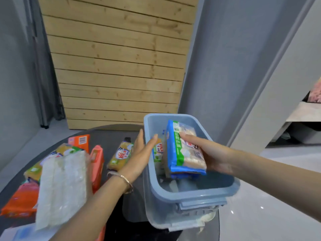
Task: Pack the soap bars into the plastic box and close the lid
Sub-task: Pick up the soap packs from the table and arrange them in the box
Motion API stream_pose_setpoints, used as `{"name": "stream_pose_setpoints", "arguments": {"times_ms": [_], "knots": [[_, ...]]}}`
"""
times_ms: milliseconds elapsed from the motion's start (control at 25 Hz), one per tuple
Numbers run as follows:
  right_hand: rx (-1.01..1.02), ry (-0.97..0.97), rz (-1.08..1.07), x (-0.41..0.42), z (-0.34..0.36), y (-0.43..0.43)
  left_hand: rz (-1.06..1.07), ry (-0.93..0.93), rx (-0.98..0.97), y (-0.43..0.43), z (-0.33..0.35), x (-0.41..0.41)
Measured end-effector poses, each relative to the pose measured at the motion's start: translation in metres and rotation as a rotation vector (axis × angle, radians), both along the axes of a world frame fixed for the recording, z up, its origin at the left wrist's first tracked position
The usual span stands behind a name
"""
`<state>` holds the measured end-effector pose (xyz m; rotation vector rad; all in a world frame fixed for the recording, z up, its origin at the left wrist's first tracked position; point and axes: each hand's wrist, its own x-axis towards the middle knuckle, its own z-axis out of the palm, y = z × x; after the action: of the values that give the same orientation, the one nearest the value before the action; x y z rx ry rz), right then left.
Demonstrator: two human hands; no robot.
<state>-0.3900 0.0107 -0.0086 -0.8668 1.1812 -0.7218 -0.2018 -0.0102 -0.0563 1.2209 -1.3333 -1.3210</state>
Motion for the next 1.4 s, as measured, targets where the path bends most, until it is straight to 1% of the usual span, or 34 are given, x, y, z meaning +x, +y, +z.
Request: {"name": "stream_pose_setpoints", "arguments": {"times_ms": [40,80,160,240,320,480,560,720,960,1080,1240,1320,1400], "knots": [[0.046,0.026,0.025,-0.003,-0.005,-0.002,-0.014,0.115,0.041,-0.002,-0.008,-0.001],[0.093,0.056,0.063,-0.005,-0.012,-0.004,-0.024,0.188,0.059,-0.005,-0.015,-0.002],[0.16,0.132,0.155,-0.003,-0.022,-0.003,-0.033,0.223,0.053,-0.007,-0.024,-0.002],[0.191,0.192,0.188,0.006,-0.033,0.001,-0.073,0.276,0.034,-0.005,-0.027,0.0],[0.214,0.221,0.174,0.013,-0.046,0.001,-0.1,0.282,0.047,-0.003,-0.029,0.001],[0.296,0.22,0.193,0.019,-0.057,-0.004,-0.113,0.263,0.043,-0.002,-0.027,0.005],[0.32,0.305,0.225,0.021,-0.06,-0.006,-0.125,0.263,0.046,-0.002,-0.027,0.005],[0.289,0.468,0.276,0.026,-0.067,-0.005,-0.119,0.245,0.063,-0.003,-0.03,0.006],[0.158,0.714,0.357,0.029,-0.063,-0.006,-0.093,0.23,0.073,-0.002,-0.028,0.006],[0.162,0.732,0.408,0.031,-0.06,-0.007,-0.092,0.219,0.07,-0.003,-0.027,0.006],[0.212,0.725,0.392,0.028,-0.043,-0.002,-0.101,0.201,0.048,-0.004,-0.025,0.007],[0.149,0.748,0.336,0.023,-0.027,0.002,-0.105,0.174,0.04,-0.002,-0.018,0.007],[0.029,0.732,0.25,0.022,-0.004,0.005,-0.095,0.145,0.04,0.001,-0.008,0.01]]}}
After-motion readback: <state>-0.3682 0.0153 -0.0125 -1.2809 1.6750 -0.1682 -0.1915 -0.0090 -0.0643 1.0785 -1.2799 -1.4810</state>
